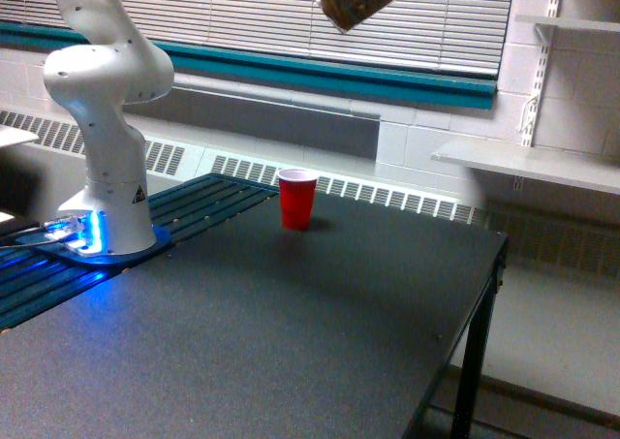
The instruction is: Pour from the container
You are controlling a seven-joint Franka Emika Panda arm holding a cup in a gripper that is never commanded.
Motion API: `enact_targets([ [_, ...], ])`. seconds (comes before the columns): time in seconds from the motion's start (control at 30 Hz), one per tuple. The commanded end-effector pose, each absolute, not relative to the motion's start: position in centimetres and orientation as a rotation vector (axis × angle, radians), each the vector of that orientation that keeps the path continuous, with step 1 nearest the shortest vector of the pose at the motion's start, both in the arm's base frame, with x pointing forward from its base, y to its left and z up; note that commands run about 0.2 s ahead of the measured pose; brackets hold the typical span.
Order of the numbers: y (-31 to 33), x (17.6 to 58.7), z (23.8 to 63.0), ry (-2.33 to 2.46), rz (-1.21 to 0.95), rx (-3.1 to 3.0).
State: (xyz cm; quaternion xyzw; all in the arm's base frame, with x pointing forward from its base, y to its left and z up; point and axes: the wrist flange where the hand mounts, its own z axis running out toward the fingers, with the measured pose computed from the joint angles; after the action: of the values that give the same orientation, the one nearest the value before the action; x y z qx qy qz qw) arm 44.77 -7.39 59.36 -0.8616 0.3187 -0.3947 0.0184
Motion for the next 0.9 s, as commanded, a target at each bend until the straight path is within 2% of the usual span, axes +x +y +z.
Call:
enact_targets([
  [0.03,-3.2,42.3,58.5,0.931,-1.226,-2.672],
  [0.53,4.6,35.3,53.5,0.766,-1.088,-2.765],
  [0.9,9.0,32.2,52.2,0.652,-1.007,-2.801],
])
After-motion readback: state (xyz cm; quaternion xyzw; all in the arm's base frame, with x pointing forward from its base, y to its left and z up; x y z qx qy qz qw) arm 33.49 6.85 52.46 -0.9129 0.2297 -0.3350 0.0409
